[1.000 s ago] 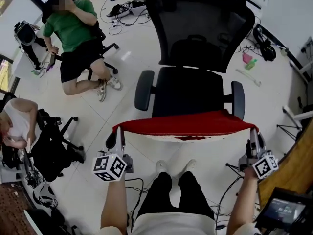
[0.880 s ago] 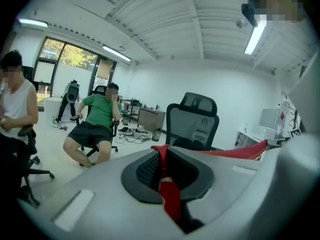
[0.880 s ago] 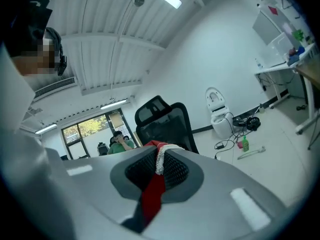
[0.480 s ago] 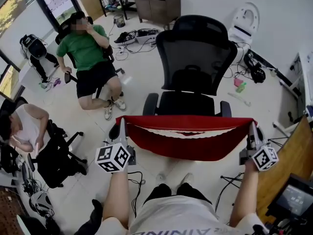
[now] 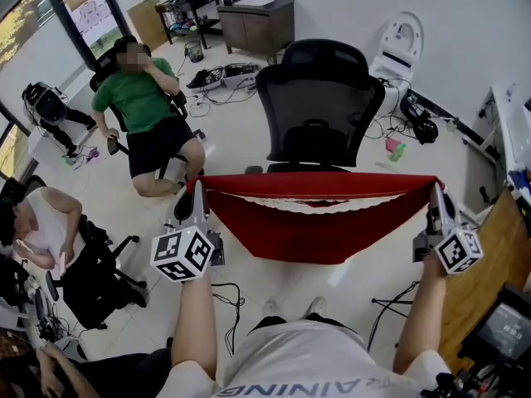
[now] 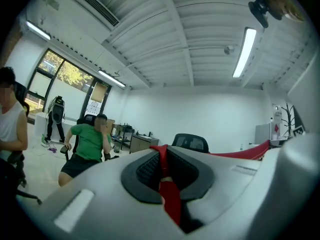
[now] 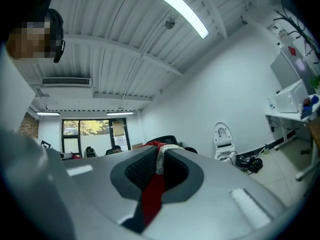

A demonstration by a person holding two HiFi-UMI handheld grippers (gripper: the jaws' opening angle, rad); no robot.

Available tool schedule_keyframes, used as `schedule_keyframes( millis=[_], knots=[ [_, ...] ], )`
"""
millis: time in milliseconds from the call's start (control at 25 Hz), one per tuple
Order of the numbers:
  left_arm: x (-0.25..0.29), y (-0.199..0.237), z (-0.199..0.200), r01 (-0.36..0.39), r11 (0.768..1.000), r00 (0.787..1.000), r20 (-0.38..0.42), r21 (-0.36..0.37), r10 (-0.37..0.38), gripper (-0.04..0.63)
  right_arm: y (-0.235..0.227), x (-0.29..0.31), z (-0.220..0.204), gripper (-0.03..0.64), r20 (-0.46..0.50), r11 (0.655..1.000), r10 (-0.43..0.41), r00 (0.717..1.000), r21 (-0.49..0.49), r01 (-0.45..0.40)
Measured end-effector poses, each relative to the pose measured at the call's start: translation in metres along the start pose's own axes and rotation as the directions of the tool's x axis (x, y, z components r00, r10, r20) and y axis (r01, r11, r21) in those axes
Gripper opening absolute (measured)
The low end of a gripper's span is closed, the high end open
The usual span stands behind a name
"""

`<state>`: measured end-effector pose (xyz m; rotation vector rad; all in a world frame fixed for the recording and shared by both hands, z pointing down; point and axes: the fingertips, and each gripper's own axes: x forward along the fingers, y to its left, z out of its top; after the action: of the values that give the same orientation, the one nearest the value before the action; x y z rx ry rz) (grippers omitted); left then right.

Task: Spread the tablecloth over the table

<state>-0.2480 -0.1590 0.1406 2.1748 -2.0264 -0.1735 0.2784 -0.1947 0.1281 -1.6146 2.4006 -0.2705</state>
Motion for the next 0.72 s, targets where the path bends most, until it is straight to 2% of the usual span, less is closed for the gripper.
schedule_keyframes(
  millis=[400,720],
  knots=[
    [0.005,-0.017,0.013,0.009,0.999,0.999,0.043,0.051,-0.011,0.015,-0.006,-0.007,0.016,0.018,0.043,0.994,-0.017,0.999,-0.104,0.022],
    [0.008,-0.021,0.016,0.026,0.999,0.998,0.05,0.037,-0.028,0.015,-0.005,-0.011,0.027,0.018,0.059,0.989,-0.024,0.998,-0.145,0.033]
  ],
)
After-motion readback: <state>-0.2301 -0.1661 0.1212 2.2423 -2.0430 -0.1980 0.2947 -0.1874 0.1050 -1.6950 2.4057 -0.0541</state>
